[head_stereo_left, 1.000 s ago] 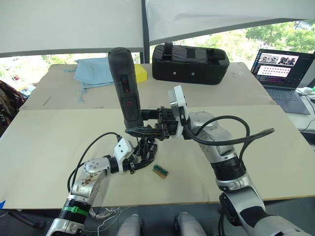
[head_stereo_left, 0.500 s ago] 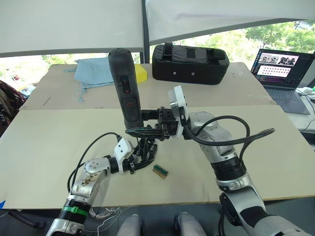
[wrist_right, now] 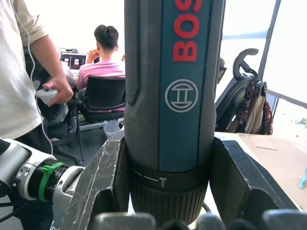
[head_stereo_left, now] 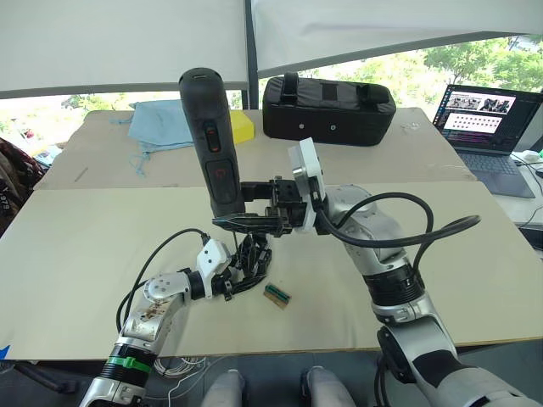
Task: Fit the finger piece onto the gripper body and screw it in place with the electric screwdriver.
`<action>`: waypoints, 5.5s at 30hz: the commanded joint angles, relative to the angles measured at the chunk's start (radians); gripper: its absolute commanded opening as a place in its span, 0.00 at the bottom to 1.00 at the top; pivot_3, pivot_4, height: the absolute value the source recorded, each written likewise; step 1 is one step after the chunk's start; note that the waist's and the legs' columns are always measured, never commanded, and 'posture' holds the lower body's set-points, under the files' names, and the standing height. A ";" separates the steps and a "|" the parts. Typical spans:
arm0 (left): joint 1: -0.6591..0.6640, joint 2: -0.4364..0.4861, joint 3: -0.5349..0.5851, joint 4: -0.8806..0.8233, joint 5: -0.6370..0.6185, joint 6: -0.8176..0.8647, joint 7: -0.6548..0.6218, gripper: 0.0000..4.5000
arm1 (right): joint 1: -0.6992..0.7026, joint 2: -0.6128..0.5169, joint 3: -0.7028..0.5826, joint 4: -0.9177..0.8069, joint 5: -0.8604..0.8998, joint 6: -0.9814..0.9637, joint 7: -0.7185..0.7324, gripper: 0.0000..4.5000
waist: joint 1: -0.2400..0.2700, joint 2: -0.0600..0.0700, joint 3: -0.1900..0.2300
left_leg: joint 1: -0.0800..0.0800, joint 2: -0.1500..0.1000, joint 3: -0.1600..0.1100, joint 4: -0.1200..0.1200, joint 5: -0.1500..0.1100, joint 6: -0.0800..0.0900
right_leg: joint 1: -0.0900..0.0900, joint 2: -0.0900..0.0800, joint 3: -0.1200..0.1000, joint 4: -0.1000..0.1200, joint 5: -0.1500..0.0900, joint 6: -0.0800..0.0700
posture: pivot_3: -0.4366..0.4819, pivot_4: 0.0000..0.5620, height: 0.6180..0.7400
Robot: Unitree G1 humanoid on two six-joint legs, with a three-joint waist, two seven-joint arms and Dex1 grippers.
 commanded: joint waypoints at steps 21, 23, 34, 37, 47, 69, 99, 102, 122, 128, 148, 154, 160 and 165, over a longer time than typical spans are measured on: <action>0.030 0.004 -0.029 0.001 0.004 0.028 -0.021 0.51 | -0.012 -0.004 -0.017 -0.055 0.041 0.037 0.010 0.42 | 0.000 0.000 0.000 | 0.000 0.000 0.000 0.000 0.000 0.000 | 0.000 0.000 0.000 0.000 0.000 0.000 | 0.48 0.27 1.00; 0.030 0.005 -0.029 0.001 0.004 0.028 -0.021 0.51 | -0.014 -0.003 -0.018 -0.054 0.041 0.037 0.010 0.42 | 0.000 0.000 0.000 | 0.000 0.000 0.000 0.000 0.000 0.000 | 0.000 0.000 0.000 0.000 0.000 0.000 | 0.48 0.27 1.00; 0.030 0.004 -0.029 0.001 0.004 0.028 -0.020 0.51 | -0.014 -0.001 -0.021 -0.058 0.053 0.049 0.007 0.42 | 0.000 0.000 0.000 | 0.000 0.000 0.000 0.000 0.000 0.000 | 0.000 0.000 0.000 0.000 0.000 0.000 | 0.48 0.27 1.00; 0.030 0.004 -0.029 0.001 0.004 0.028 -0.020 0.51 | -0.014 -0.003 -0.018 -0.058 0.057 0.050 0.007 0.42 | 0.000 0.000 0.000 | 0.000 0.000 0.000 0.000 0.000 0.000 | 0.000 0.000 0.000 0.000 0.000 0.000 | 0.48 0.27 1.00; 0.028 0.004 -0.029 0.006 0.005 0.025 -0.022 0.51 | -0.012 -0.007 -0.010 -0.056 0.054 0.049 0.004 0.42 | 0.000 0.000 0.000 | 0.000 0.000 0.000 0.000 0.000 0.000 | 0.000 0.000 0.000 0.000 0.000 0.000 | 0.48 0.27 1.00; 0.030 -0.003 -0.032 0.002 0.006 0.026 -0.017 0.51 | -0.006 -0.016 0.003 -0.038 0.039 0.056 -0.009 0.42 | 0.000 0.000 0.000 | 0.000 0.000 0.000 0.000 0.000 0.000 | 0.000 0.000 0.000 0.000 0.000 0.000 | 0.48 0.27 1.00; 0.043 -0.006 -0.033 -0.007 0.004 0.029 -0.012 0.51 | -0.009 -0.020 -0.001 -0.054 0.069 0.121 -0.022 0.42 | 0.000 0.000 0.000 | 0.000 0.000 0.000 0.000 0.000 0.000 | 0.000 0.000 0.000 0.000 0.000 0.000 | 0.48 0.27 1.00; 0.046 -0.006 -0.033 -0.010 0.005 0.029 -0.010 0.51 | -0.009 -0.019 -0.002 -0.054 0.069 0.125 -0.022 0.42 | 0.000 0.000 0.000 | 0.000 0.000 0.000 0.000 0.000 0.000 | 0.000 0.000 0.000 0.000 0.000 0.000 | 0.48 0.27 1.00; 0.050 -0.006 -0.032 -0.008 0.004 0.025 -0.010 0.51 | -0.032 -0.012 -0.042 -0.074 0.131 0.173 -0.043 0.42 | 0.000 0.000 0.000 | 0.000 0.000 0.000 0.000 0.000 0.000 | 0.000 0.000 0.000 0.000 0.000 0.000 | 0.48 0.27 1.00; 0.047 -0.005 -0.032 -0.004 0.005 0.024 -0.012 0.51 | -0.039 -0.014 -0.039 -0.073 0.135 0.167 -0.049 0.42 | 0.000 0.000 0.000 | 0.000 0.000 0.000 0.000 0.000 0.000 | 0.000 0.000 0.000 0.000 0.000 0.000 | 0.48 0.27 1.00; 0.043 -0.006 -0.035 -0.001 0.006 0.025 -0.015 0.51 | -0.057 0.003 -0.035 -0.061 0.121 0.151 -0.076 0.42 | 0.000 0.000 0.000 | 0.000 0.000 0.000 0.000 0.000 0.000 | 0.000 0.000 0.000 0.000 0.000 0.000 | 0.48 0.27 1.00; 0.044 -0.007 -0.036 -0.002 0.005 0.026 -0.013 0.51 | -0.053 -0.001 -0.024 -0.057 0.103 0.137 -0.070 0.42 | 0.000 0.000 0.000 | 0.000 0.000 0.000 0.000 0.000 0.000 | 0.000 0.000 0.000 0.000 0.000 0.000 | 0.48 0.27 1.00; 0.046 -0.007 -0.036 -0.005 0.005 0.028 -0.012 0.51 | -0.054 -0.001 -0.022 -0.056 0.091 0.133 -0.070 0.42 | 0.000 0.000 0.000 | 0.000 0.000 0.000 0.000 0.000 0.000 | 0.000 0.000 0.000 0.000 0.000 0.000 | 0.48 0.27 1.00; 0.048 -0.007 -0.037 -0.007 0.005 0.029 -0.013 0.51 | -0.055 0.000 -0.023 -0.057 0.087 0.136 -0.071 0.42 | 0.000 0.000 0.000 | 0.000 0.000 0.000 0.000 0.000 0.000 | 0.000 0.000 0.000 0.000 0.000 0.000 | 0.48 0.27 1.00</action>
